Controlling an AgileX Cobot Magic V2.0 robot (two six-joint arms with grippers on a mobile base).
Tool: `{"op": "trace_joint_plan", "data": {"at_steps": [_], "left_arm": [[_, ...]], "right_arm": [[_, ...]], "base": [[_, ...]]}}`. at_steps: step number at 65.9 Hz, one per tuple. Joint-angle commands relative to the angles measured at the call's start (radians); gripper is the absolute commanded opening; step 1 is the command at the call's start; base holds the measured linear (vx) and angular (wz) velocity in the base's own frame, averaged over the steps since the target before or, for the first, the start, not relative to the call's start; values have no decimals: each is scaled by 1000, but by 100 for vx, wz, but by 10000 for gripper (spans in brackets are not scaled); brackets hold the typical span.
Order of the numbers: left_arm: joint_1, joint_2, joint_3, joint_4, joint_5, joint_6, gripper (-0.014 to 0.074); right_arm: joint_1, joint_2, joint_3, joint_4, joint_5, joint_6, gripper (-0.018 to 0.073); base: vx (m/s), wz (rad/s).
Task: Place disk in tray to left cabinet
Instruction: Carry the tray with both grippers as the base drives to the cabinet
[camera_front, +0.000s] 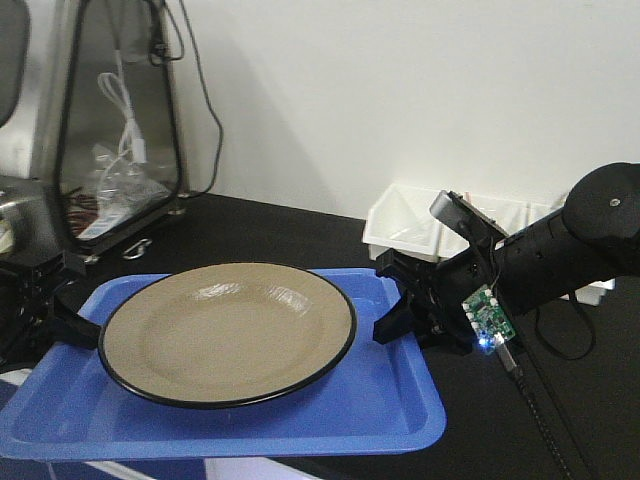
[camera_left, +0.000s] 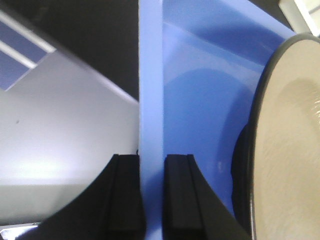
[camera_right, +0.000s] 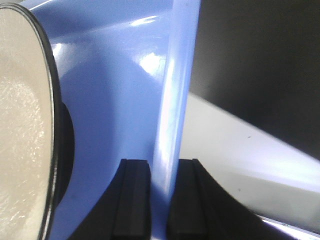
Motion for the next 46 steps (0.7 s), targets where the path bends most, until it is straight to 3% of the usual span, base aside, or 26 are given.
{"op": "trace_joint_plan", "data": {"at_steps": [1, 46], "left_arm": [[-38, -44, -37, -230, 25, -11, -1], [-38, -44, -37, -230, 29, -11, 0]], "right_arm": [[32, -59, -45, 235, -13, -5, -4], [32, -59, -45, 235, -13, -5, -4]], "base": [[-10, 59], [-4, 75]]}}
